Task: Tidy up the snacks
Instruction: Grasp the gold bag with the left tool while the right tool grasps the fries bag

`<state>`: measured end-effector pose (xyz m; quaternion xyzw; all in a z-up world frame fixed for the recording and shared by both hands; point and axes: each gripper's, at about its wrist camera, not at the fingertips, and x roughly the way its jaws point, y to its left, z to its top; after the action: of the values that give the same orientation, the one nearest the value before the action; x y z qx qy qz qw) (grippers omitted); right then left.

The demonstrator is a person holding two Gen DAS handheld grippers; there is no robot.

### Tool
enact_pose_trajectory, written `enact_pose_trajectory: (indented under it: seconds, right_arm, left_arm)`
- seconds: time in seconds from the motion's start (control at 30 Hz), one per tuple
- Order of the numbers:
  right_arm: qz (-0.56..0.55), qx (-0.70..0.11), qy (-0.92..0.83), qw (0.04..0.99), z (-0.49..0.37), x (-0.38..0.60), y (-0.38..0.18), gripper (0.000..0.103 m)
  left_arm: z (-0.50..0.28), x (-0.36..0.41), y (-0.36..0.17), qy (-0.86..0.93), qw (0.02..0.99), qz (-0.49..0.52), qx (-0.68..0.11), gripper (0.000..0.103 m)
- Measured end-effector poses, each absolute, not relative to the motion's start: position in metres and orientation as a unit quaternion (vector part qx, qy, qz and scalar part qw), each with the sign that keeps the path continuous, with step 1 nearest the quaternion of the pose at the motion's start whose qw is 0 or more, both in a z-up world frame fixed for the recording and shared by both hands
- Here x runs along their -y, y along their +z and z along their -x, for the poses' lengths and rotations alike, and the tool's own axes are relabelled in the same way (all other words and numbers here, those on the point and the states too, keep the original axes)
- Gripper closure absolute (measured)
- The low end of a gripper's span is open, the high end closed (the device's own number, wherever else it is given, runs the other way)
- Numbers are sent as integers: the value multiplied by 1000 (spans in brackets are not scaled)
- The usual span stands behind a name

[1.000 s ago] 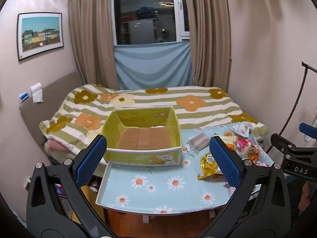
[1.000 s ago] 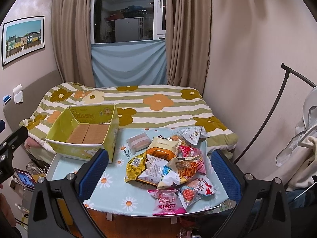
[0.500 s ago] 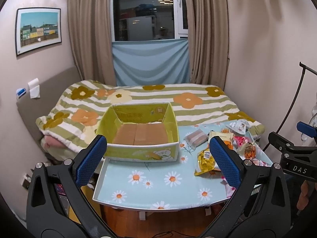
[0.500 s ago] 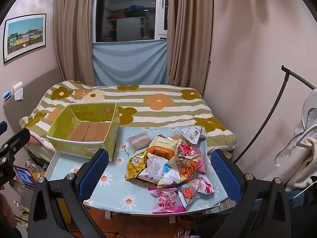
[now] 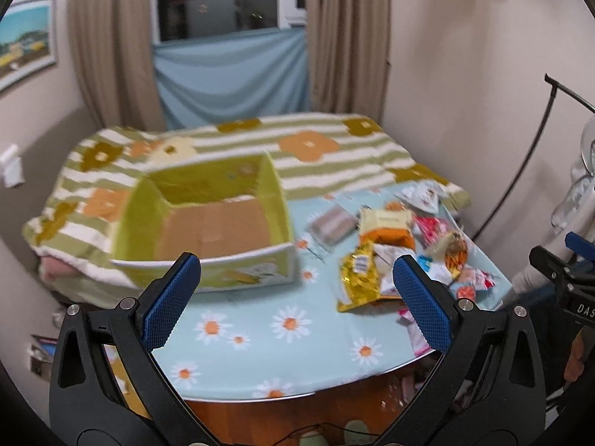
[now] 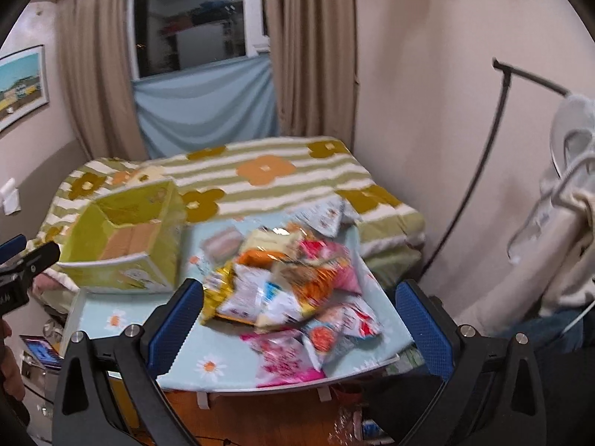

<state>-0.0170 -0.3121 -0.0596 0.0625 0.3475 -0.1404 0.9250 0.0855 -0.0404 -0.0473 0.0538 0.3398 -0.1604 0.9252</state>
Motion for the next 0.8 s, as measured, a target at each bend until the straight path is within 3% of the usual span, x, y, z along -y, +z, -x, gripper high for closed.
enact_pose_trajectory:
  seconds: [0.57, 0.8]
  right_arm:
    - [-97, -459, -28, 882, -68, 371, -178, 0]
    - [-105, -477, 24, 872, -102, 390, -209, 0]
  left_arm:
    - [-190, 127, -193, -202, 840, 0, -503, 1]
    - [-224, 152, -243, -188, 810, -5, -556, 7]
